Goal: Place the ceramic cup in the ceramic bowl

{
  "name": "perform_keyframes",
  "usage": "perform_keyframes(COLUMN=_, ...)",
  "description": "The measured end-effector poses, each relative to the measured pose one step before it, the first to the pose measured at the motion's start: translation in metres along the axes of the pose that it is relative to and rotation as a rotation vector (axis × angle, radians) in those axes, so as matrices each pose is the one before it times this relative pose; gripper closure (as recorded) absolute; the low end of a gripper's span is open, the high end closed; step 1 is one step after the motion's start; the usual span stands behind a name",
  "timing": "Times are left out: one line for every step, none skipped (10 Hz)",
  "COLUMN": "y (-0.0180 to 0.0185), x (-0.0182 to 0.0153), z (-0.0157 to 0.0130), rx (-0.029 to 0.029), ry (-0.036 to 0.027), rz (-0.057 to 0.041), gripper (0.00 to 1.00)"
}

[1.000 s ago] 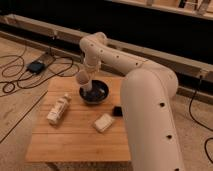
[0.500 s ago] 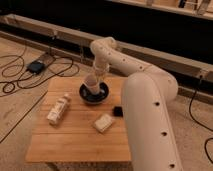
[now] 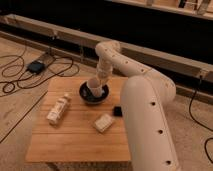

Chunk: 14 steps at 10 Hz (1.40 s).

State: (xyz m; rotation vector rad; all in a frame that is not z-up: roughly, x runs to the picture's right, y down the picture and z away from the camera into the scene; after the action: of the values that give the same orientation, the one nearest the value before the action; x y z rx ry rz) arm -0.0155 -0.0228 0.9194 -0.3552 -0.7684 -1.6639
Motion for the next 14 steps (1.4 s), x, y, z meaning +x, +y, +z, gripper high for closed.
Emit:
perform_keyframes(y=-0.00012, x=0.00017, z=0.00012, rx=0.01345, ry=-0.00391, rz=0.00386, gripper=0.2)
perform_keyframes(y=0.00054, x=-0.0005, z=0.00034, rx=0.00934, ry=-0.00523, rz=0.00295, gripper=0.2)
perform_keyframes(y=0.00026, x=-0.00003, z=-0.00079, rx=0.01246, ry=-0.00491, rz=0.00278, gripper=0.2)
perform_keyframes(y=-0.00033, x=0.00056, z=-0.00168, rx=0.00869, ry=-0.00165, rz=0.00115, gripper=0.2)
perform_keyframes(y=0.00043, x=0.00037, z=-0.0026, rx=0.00335, ry=-0.00132, rz=0.00034, gripper=0.2)
perform_keyframes(y=0.00059, x=0.00112, z=-0.00367, rx=0.00314, ry=0.0012, rz=-0.0005, gripper=0.2)
perform_keyframes(y=-0.00071, x=0.00217, z=-0.00824, rx=-0.00129, ry=0.00575, rz=-0.00662, gripper=0.2)
perform_keyframes(y=0.00037, x=0.00205, z=-0.00782, rx=-0.00431, ry=0.00797, rz=-0.00459, gripper=0.2)
perform_keyframes(y=0.00195, x=0.00314, z=-0.01361, rx=-0.00909, ry=0.01385, rz=-0.00523, gripper=0.2)
perform_keyframes(y=0.00242, x=0.00272, z=-0.0101, rx=-0.00715, ry=0.01242, rz=-0.00219, gripper=0.2)
perform_keyframes(y=0.00388, x=0.00258, z=-0.01258, rx=-0.01034, ry=0.01339, rz=-0.00354, gripper=0.2)
perform_keyframes(y=0.00449, x=0.00117, z=-0.00934, rx=-0.01255, ry=0.00727, rz=-0.00509, gripper=0.2)
perform_keyframes(y=0.00492, x=0.00007, z=-0.00813, rx=-0.01382, ry=0.00339, rz=-0.00477, gripper=0.2)
perform_keyframes(y=0.00169, x=-0.00114, z=0.00139, rx=-0.00077, ry=-0.00284, rz=0.00175, gripper=0.2)
